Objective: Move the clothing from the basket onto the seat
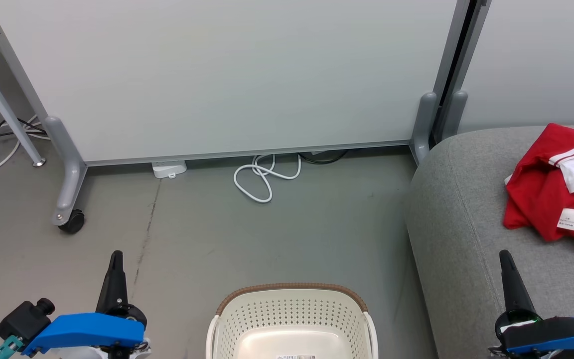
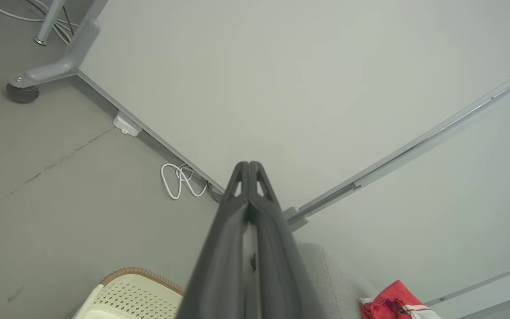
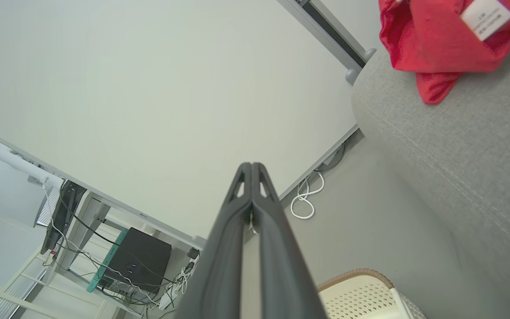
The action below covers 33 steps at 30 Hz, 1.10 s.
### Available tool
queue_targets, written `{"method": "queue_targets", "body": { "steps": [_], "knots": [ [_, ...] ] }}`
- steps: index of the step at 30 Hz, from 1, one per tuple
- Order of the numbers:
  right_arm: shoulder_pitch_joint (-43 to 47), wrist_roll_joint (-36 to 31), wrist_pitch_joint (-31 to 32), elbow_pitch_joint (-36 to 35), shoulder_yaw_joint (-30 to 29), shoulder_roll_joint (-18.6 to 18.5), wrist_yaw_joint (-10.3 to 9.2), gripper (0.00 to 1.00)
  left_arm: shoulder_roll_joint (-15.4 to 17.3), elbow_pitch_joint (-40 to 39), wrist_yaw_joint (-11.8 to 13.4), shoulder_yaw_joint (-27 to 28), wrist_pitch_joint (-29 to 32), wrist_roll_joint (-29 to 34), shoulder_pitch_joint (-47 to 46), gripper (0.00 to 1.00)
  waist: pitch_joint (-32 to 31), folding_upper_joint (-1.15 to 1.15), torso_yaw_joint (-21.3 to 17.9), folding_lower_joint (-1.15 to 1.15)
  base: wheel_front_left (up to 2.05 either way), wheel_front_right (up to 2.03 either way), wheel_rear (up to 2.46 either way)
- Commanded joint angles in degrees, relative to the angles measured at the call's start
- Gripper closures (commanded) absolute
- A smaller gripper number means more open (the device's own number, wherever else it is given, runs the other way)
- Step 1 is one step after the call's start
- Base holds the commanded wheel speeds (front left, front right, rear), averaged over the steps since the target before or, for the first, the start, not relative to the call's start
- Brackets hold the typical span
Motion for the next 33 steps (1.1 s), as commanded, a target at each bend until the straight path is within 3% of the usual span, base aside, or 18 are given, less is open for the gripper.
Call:
{"method": "queue_targets", "body": {
  "steps": [1, 33],
  "knots": [
    [-1.7, 2.1, 0.5, -0.2, -0.2, -0.3, 0.02, 1.00, -0.1, -0.5, -0.3, 0.6, 0.5, -2.0, -1.9, 1.00, 0.0, 0.00, -0.1, 0.00, 0.00, 0.00, 0.00],
    [-4.2, 20.4, 5.2, 1.8, -0.7, -0.4, 0.02, 1.00, -0.9, -0.1, -1.1, 3.6, 5.2, -20.5, -3.5, 1.00, 0.7, 0.00, -1.9, -0.01, 0.00, 0.00, 0.00]
  ]
}}
